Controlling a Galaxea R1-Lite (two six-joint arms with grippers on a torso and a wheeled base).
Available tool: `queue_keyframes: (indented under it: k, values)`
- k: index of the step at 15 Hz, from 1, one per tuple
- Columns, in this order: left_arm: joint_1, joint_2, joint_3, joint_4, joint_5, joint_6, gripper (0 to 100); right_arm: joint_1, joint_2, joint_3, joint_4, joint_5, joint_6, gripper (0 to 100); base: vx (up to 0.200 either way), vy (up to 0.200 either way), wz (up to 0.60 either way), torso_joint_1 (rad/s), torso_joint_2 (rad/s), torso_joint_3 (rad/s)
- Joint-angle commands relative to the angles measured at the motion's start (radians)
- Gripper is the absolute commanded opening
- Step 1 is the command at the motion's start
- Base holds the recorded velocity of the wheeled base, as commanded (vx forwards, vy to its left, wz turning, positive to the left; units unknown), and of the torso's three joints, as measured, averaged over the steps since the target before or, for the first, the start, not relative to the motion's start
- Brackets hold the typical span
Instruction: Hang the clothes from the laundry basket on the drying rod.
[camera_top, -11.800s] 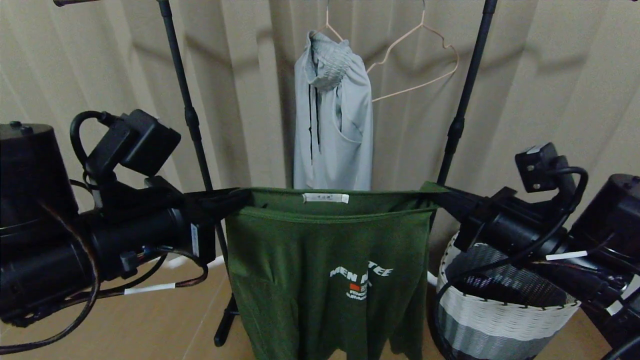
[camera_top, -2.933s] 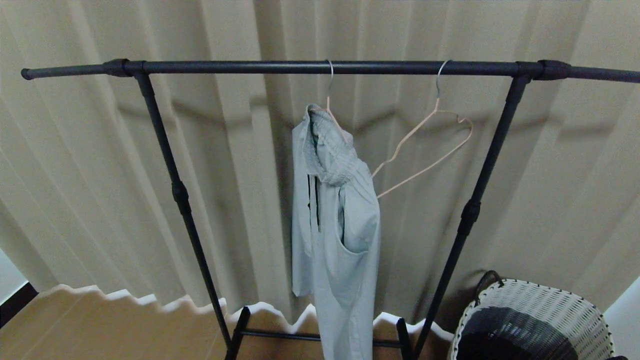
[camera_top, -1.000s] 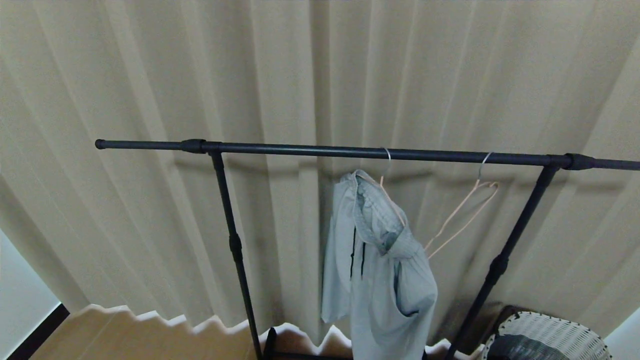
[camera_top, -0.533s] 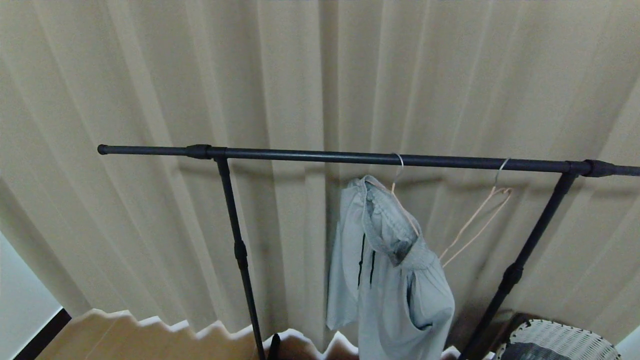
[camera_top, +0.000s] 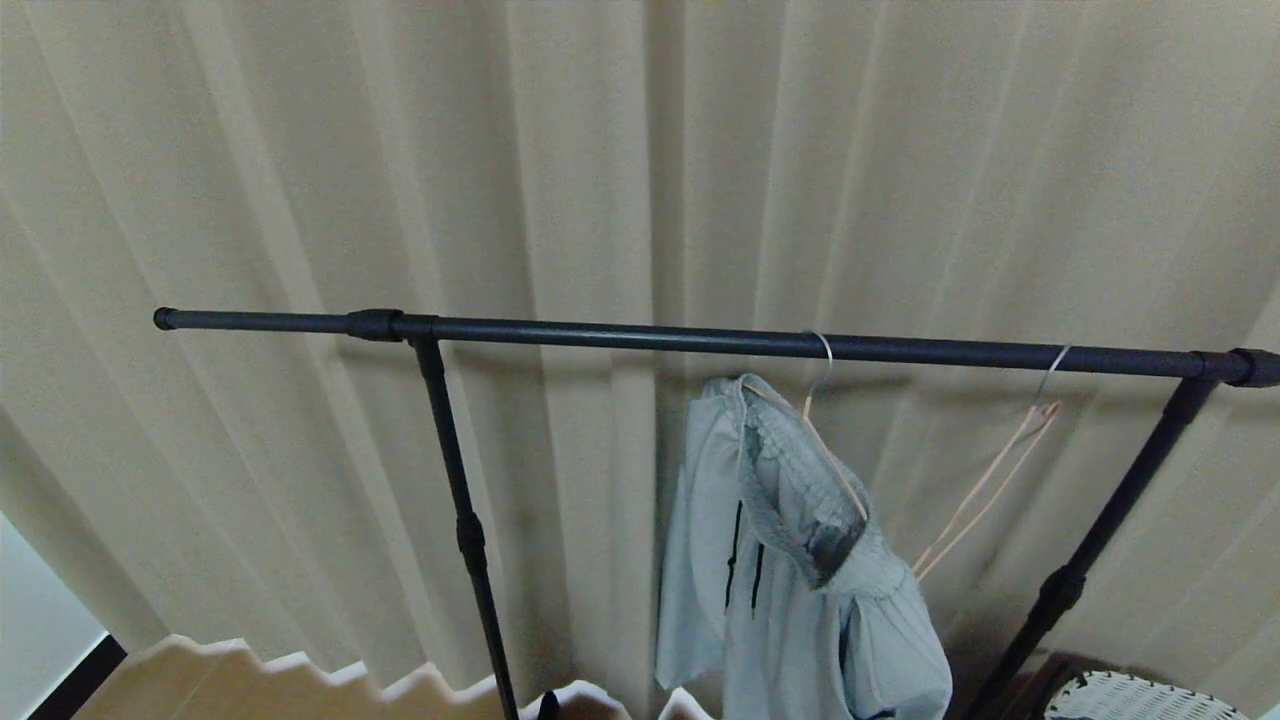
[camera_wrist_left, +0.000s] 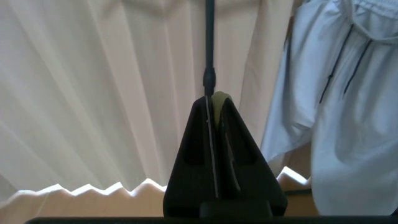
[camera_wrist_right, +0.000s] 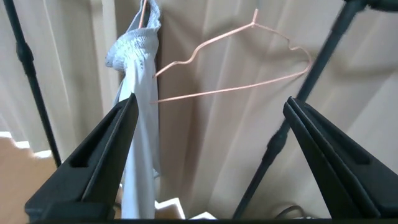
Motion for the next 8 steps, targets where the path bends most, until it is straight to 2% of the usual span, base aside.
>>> queue_keyframes:
  k: [1, 3, 5, 8]
  values:
    - [-0.002, 0.002, 0.0, 0.001, 0.0, 0.0, 0, 0.003, 0.487, -0.193, 0.009, 0.001, 0.048, 100, 0.0, 0.0, 0.0, 0.0, 0.0, 0.0]
    - [0.0, 0.002, 0.0, 0.001, 0.0, 0.0, 0, 0.0, 0.653, -0.257, -0.01, -0.001, 0.048, 100, 0.0, 0.0, 0.0, 0.0, 0.0, 0.0]
    - [0.0, 0.002, 0.0, 0.001, 0.0, 0.0, 0, 0.001, 0.878, -0.326, -0.134, -0.009, 0.047, 100, 0.0, 0.0, 0.0, 0.0, 0.0, 0.0]
    - [0.0, 0.002, 0.0, 0.001, 0.0, 0.0, 0, 0.023, 1.088, -0.363, -0.314, -0.134, 0.045, 100, 0.0, 0.0, 0.0, 0.0, 0.0, 0.0]
